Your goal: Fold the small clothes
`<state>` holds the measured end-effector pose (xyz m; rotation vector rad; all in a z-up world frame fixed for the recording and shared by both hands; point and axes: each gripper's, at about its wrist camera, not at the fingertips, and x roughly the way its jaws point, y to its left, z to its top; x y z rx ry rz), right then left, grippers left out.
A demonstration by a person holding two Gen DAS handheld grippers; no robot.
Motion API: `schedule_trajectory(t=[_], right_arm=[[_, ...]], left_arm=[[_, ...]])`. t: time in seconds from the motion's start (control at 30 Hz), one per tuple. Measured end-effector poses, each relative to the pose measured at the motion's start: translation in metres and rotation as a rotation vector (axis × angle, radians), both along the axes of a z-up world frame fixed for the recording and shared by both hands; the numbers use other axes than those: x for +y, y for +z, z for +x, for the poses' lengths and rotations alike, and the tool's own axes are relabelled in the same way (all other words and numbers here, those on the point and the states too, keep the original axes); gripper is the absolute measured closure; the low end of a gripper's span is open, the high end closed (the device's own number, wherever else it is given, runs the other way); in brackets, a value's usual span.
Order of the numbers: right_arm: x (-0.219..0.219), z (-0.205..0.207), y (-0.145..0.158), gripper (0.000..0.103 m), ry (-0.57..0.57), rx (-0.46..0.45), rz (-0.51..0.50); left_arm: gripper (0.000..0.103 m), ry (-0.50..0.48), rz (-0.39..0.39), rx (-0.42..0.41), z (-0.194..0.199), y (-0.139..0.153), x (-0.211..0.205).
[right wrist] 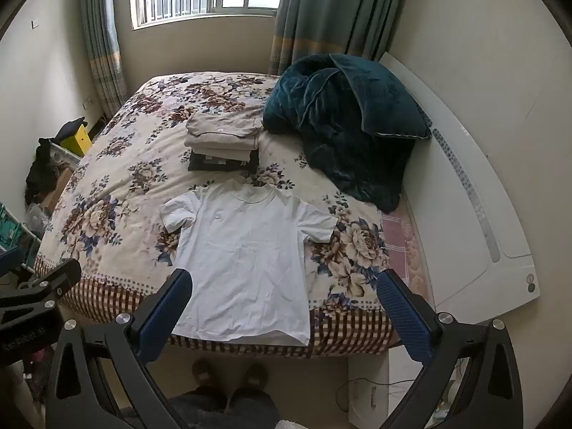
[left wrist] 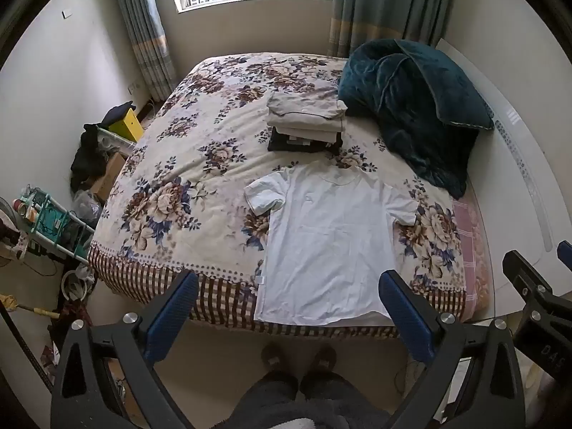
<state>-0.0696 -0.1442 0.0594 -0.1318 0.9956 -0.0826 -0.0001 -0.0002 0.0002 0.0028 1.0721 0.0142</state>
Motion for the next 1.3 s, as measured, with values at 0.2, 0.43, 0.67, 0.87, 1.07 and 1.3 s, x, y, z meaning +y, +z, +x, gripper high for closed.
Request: schedule_trajectory(t=[0.2,0.43,0.67,0.87,1.07,1.3], right_arm=[[0.000,-0.002,0.002,0.000,0.000,-0.008,-0.001],[0.000,-0.005,0.004,0.000,-0.001,-0.012,-0.001],[-0.002,-0.009,0.003,0.000,0.001,-0.016,0.001],[0.006,-0.011,0.013,0.000,0.003,-0.021,0.001],[0.014,-0.008,0.032,0.000,0.008,-0.025,0.002],[0.010,-0.012,0.035,0.000,0.013,-0.028,0.008]], left_arm=[[0.000,-0.003,-0.006,0.000,0.000,0.000,0.000],[0.000,-0.004,-0.006,-0.008,-0.005,0.007,-0.001],[0.000,-0.001,-0.011,-0.021,-0.006,0.011,0.003],[0.000,-0.001,-0.012,-0.025,-0.006,0.013,0.001],[0.000,0.001,-0.011,-0.029,-0.006,0.016,-0.001],[0.000,0.002,-0.013,-0.033,-0.006,0.018,0.000]])
